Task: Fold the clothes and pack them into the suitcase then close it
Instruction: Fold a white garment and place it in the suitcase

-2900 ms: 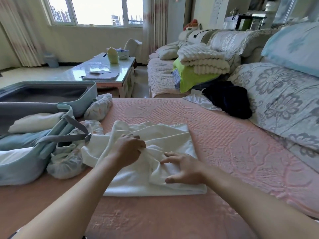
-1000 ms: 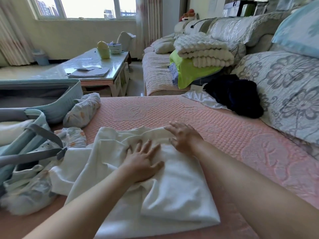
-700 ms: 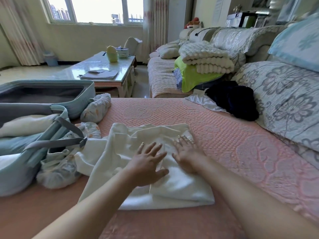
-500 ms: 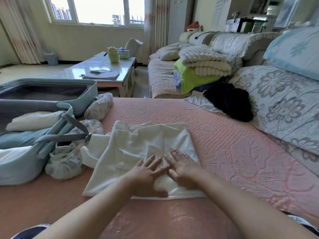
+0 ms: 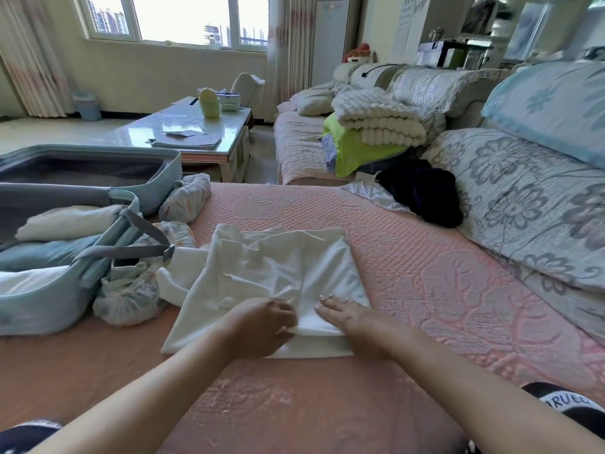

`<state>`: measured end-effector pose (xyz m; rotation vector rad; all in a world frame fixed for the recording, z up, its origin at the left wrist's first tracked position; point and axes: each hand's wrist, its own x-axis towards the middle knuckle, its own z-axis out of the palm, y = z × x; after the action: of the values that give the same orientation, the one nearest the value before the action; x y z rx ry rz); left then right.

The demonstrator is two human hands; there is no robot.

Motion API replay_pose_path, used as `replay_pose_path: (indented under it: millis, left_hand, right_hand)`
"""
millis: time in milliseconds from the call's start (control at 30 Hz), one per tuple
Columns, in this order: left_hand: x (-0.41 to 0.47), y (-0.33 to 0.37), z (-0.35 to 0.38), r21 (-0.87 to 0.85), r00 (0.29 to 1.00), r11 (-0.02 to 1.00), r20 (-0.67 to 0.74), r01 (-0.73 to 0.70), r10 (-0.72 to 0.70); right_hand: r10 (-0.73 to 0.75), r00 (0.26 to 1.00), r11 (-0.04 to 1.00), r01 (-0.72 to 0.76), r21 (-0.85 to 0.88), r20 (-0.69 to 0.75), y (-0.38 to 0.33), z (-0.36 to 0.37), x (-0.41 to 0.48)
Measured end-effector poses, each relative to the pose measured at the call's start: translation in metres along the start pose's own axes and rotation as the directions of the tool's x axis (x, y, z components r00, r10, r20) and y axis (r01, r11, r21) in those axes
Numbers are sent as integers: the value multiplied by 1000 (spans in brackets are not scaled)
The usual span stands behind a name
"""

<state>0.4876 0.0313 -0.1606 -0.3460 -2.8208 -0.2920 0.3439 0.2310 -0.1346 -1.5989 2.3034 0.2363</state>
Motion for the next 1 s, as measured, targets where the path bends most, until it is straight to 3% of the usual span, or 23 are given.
replay_pose_path:
  millis: [100,200,267,333,367,467,533,567,633,767,833,900,1000]
  left_hand:
    - [5,6,1,-56,997,996,34,74,-72]
    - [14,9,6,2,995,997,-71,75,-75]
    - [14,7,14,152,978,970,64,188,-199]
    - [8,3,21,168,887,924,264,345,-379]
    - [5,2,20,149,860,918,321,368,-397]
    - [-6,-1,8,77,943,959,176,274,-284]
    - [-19,-9,-4,77,932,930,20,360,-363]
    - [-28,-17,-7,102,912,907,-79,410,-403]
    - [-48,-32,-18,221,836,806,-135,549,-532]
    - [-82,-34,-32,326,492,431,-133,842,-860]
    - [-88,-28,-32,342,391,337,-101,877,-915]
    - [-90,-26,-28,341,364,318,-76,884,-928]
    - [-87,-28,-24,252,405,381,-50,890,-913]
  right_hand:
    - [-14,998,1000,14,13,57,-2,0,-7]
    - [10,997,996,-17,89,73,-9,-4,-8]
    - [57,996,977,-42,208,-66,-11,-10,-3]
    - [85,975,975,-39,217,-207,-11,-15,5]
    - [83,970,980,-38,198,-229,-12,-16,9]
    - [44,975,993,-19,115,-220,-23,-15,25]
    - [1,965,994,27,104,-263,-37,-18,37]
    - [-32,956,995,57,79,-291,-45,-20,44]
    - [-76,945,995,91,33,-319,-63,-23,58]
    - [-34,987,999,40,35,-155,-99,-7,82]
    - [6,995,999,-3,33,-97,-114,7,93]
    - [29,994,999,-25,43,-101,-120,13,100]
    - [0,994,998,6,62,-110,-113,10,97]
